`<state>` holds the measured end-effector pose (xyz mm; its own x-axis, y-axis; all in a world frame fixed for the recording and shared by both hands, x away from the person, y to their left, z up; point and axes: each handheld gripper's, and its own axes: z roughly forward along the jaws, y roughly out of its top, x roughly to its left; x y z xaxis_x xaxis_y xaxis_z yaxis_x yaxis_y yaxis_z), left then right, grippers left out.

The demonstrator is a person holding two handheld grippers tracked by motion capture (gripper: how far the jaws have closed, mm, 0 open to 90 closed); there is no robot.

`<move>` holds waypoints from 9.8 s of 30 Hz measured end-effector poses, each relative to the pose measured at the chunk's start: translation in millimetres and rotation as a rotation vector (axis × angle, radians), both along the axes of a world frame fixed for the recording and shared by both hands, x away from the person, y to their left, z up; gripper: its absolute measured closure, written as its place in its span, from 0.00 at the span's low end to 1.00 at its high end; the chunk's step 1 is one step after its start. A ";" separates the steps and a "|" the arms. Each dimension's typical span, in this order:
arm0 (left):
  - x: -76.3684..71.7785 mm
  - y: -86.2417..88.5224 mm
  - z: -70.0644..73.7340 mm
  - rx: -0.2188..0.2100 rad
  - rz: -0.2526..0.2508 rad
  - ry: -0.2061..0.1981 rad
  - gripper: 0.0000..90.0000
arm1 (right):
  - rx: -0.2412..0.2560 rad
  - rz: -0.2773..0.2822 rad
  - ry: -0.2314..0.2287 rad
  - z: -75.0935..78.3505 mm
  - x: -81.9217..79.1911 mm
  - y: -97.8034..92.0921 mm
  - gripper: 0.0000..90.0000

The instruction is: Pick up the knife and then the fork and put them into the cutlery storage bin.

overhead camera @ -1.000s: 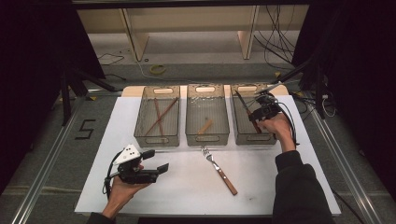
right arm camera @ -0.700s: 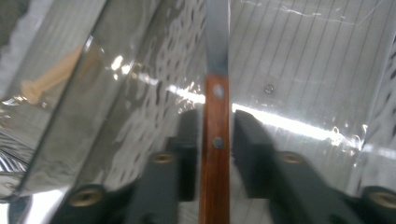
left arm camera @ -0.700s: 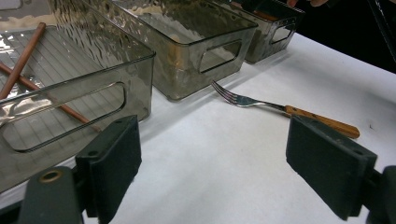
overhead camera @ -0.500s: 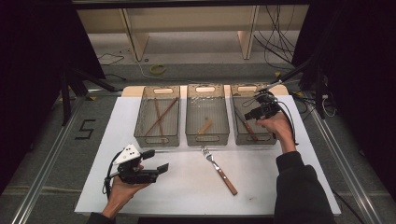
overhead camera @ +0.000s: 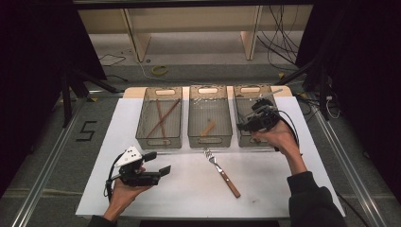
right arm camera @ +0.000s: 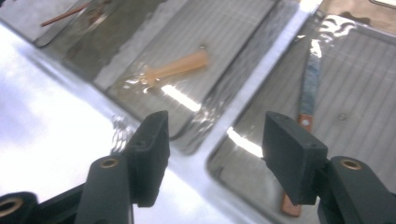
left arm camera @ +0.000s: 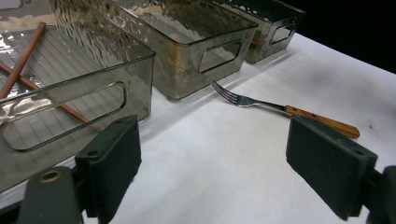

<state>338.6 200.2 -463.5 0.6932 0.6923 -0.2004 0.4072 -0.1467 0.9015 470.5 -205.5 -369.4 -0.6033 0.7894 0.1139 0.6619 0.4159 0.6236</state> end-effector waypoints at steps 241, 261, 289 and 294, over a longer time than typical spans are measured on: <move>-0.2 1.7 -3.1 -0.014 0.013 -0.022 0.18 | -0.003 -0.036 -0.033 8.9 17.6 -24.5 0.86; 0.0 1.6 -3.3 -0.015 0.013 -0.021 0.18 | -0.013 -0.113 0.012 -0.9 41.8 -37.6 0.86; 0.4 1.6 -3.6 -0.014 0.011 -0.021 0.18 | -0.053 -0.207 0.078 -17.6 66.6 -48.4 0.86; 0.1 1.7 -3.4 -0.016 0.012 -0.022 0.18 | -0.075 -0.215 0.093 -21.9 68.8 -46.9 0.86</move>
